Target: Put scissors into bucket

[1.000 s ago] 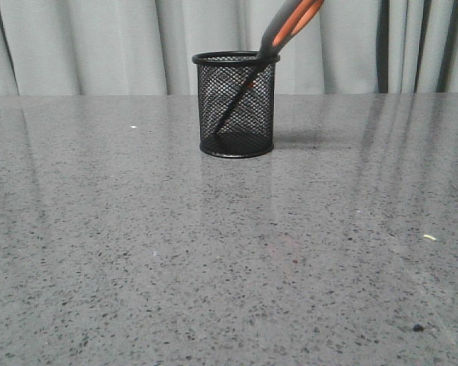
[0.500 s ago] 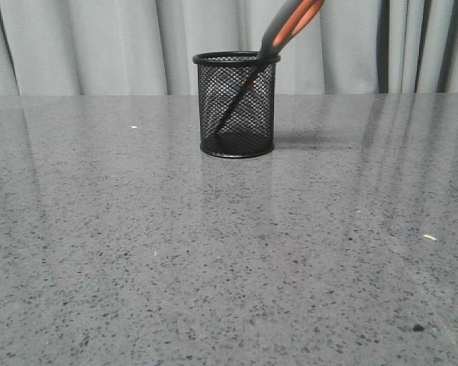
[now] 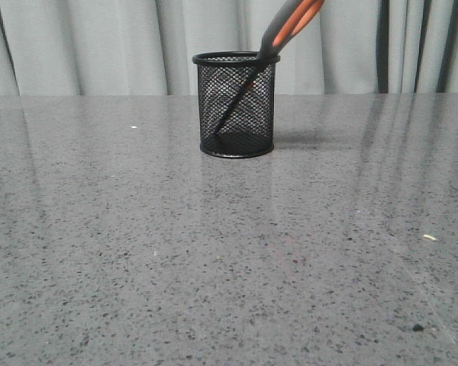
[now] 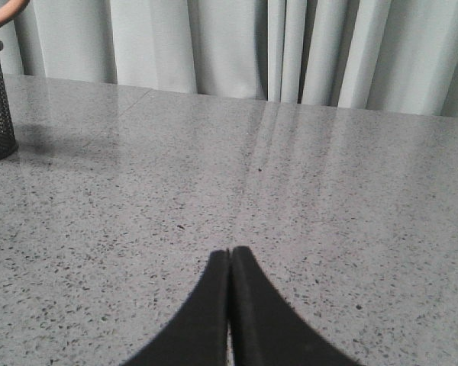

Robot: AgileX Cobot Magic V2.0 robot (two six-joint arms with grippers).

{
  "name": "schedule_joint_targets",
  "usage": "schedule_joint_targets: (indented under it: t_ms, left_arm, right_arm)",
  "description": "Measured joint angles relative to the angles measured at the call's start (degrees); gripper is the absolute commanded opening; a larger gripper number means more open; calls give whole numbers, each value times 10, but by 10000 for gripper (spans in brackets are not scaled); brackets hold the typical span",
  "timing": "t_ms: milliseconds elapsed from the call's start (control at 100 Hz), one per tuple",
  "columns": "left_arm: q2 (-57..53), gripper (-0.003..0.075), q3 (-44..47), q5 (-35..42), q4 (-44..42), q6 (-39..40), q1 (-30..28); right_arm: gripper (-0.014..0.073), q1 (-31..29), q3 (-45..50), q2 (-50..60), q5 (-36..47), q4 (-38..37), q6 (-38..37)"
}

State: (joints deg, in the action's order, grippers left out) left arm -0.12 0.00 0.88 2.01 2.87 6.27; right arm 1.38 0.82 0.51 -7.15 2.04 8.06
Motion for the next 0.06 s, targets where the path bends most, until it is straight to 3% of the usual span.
schedule_joint_targets:
  t_ms: [60]
  left_arm:
    - [0,-20,0,0,0,0,0]
  right_arm:
    - [-74,0,0,0,0,0,0]
